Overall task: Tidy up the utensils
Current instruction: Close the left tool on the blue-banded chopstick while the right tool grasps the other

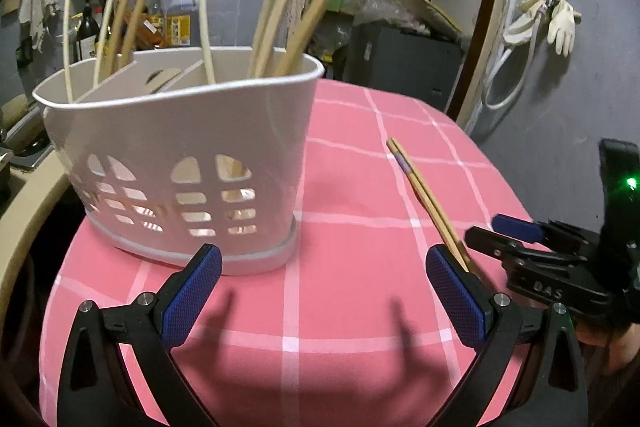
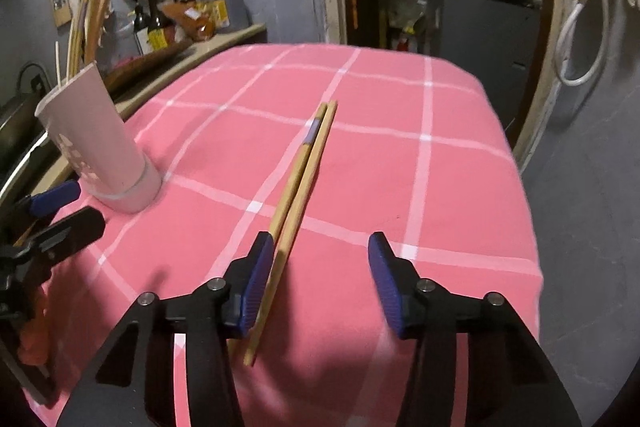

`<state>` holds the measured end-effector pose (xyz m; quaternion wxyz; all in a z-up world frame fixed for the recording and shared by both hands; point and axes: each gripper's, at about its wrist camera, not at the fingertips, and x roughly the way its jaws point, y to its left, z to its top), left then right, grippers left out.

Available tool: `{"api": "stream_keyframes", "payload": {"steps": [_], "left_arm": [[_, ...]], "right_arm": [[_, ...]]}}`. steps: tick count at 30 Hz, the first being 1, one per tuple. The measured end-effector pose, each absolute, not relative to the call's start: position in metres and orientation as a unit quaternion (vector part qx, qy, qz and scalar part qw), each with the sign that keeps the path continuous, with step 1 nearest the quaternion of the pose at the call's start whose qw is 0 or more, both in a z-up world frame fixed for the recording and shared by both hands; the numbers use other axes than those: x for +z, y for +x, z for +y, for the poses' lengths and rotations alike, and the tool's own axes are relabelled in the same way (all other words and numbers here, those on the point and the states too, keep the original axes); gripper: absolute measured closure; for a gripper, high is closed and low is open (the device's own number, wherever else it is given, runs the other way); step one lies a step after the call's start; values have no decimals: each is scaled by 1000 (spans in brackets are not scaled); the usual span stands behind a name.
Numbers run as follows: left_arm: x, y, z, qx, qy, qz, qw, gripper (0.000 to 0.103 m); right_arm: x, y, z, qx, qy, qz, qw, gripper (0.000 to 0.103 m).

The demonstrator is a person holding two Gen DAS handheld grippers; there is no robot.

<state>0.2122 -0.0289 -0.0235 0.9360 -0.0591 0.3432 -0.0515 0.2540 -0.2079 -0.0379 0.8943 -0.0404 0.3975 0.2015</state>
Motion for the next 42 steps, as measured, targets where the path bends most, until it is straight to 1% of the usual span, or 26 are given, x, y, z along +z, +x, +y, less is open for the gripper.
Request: {"api": "stream_keyframes", "payload": {"steps": [4, 6, 8, 9, 10, 11, 14, 16, 19, 25, 27, 28, 30, 31, 33, 34, 35, 37, 42], "left_arm": [[-25, 215, -33, -57, -53, 352, 933, 3], [-26, 218, -36, -60, -51, 359, 930, 3], [-28, 222, -41, -64, -48, 368, 926, 3], [-29, 224, -43, -68, -48, 374, 924, 4], [-30, 229, -46, -71, -49, 378, 922, 4], [-31, 231, -48, -74, -49, 382, 920, 4], [-29, 237, -55, -86, -49, 387, 917, 4], [-27, 242, -63, -96, -47, 387, 916, 5], [-27, 251, -75, -111, -42, 388, 914, 10], [-28, 281, -95, -126, -40, 397, 908, 24], [-31, 292, -98, -126, -40, 403, 906, 34], [-33, 298, -99, -126, -41, 408, 903, 37], [-37, 310, -101, -127, -43, 417, 899, 47], [-38, 315, -101, -127, -45, 422, 897, 49], [-40, 324, -102, -128, -51, 431, 892, 56], [-42, 328, -100, -129, -55, 435, 889, 58], [-43, 332, -100, -130, -56, 438, 888, 60], [-44, 338, -99, -129, -60, 439, 887, 62], [-45, 350, -96, -130, -73, 450, 881, 72]], "right_arm": [[-44, 264, -201, 209, -48, 415, 884, 62], [-46, 266, -200, 211, -48, 421, 881, 67], [-46, 268, -200, 211, -47, 424, 879, 79], [-45, 268, -203, 213, -43, 424, 879, 83], [-45, 269, -204, 211, -41, 425, 879, 92], [-45, 268, -207, 210, -40, 425, 880, 95], [-46, 266, -218, 204, -33, 426, 881, 98], [-44, 263, -227, 196, -29, 424, 884, 98], [-41, 257, -243, 182, -21, 422, 888, 98], [-41, 250, -262, 167, -14, 428, 888, 98], [-41, 248, -265, 167, -12, 429, 888, 98], [-41, 247, -266, 167, -11, 430, 887, 98], [-40, 247, -266, 170, -14, 432, 886, 98], [-41, 247, -266, 172, -14, 432, 885, 97], [-41, 251, -265, 176, -18, 434, 883, 95], [-41, 252, -264, 178, -19, 434, 883, 92], [-40, 257, -263, 180, -21, 434, 883, 85], [-39, 265, -260, 182, -23, 436, 881, 78], [-40, 298, -250, 186, -28, 451, 872, 78]]}}
